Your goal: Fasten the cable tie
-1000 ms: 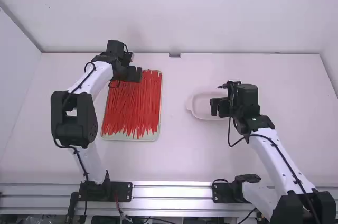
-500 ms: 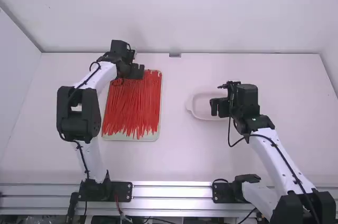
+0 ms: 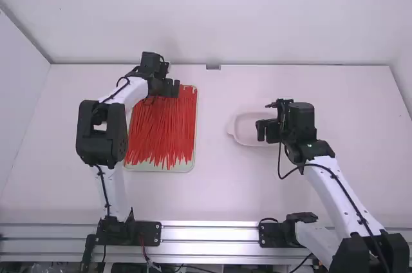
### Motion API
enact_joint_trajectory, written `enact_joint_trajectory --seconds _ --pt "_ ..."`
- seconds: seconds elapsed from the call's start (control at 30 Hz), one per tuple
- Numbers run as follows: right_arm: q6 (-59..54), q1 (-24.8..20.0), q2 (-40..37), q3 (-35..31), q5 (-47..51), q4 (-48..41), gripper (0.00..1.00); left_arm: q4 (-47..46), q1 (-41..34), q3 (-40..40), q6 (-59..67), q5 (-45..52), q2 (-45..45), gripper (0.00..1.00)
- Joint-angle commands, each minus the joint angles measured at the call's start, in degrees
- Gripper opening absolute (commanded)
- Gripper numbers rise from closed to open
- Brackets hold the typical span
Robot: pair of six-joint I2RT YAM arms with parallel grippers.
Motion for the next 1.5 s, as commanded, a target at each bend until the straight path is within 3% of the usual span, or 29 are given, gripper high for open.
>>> enact_joint_trajectory --seconds 0.0,0.1,0.23,0.83,1.07,1.47 --pt "0.3 0.0 0.4 1.7 -0.3 -0.1 0.98 0.4 -0.5 1.2 -0.9 -0.3 2.4 0.98" --pt "0.3 0.0 0.5 1.7 -0.2 -0.1 0.98 1.0 -0.4 1.2 -1.9 -0.3 2.9 0.94" --pt "0.3 0.0 0.5 1.6 -0.2 -0.1 0.98 1.6 -0.8 1.2 -3.0 -0.3 3.0 0.76" --pt "-0.1 0.0 0.5 1.6 -0.2 -0.3 0.98 2.9 -1.2 1.2 -4.7 -0.4 3.0 0.42" --pt "-0.1 0.0 0.5 1.6 -0.2 -0.3 0.98 2.0 -1.2 1.2 -4.7 -0.3 3.0 0.39" --pt "-0.1 0.1 0.5 1.6 -0.3 -0.3 0.98 6.0 -1.2 1.2 -5.2 -0.5 3.0 0.43"
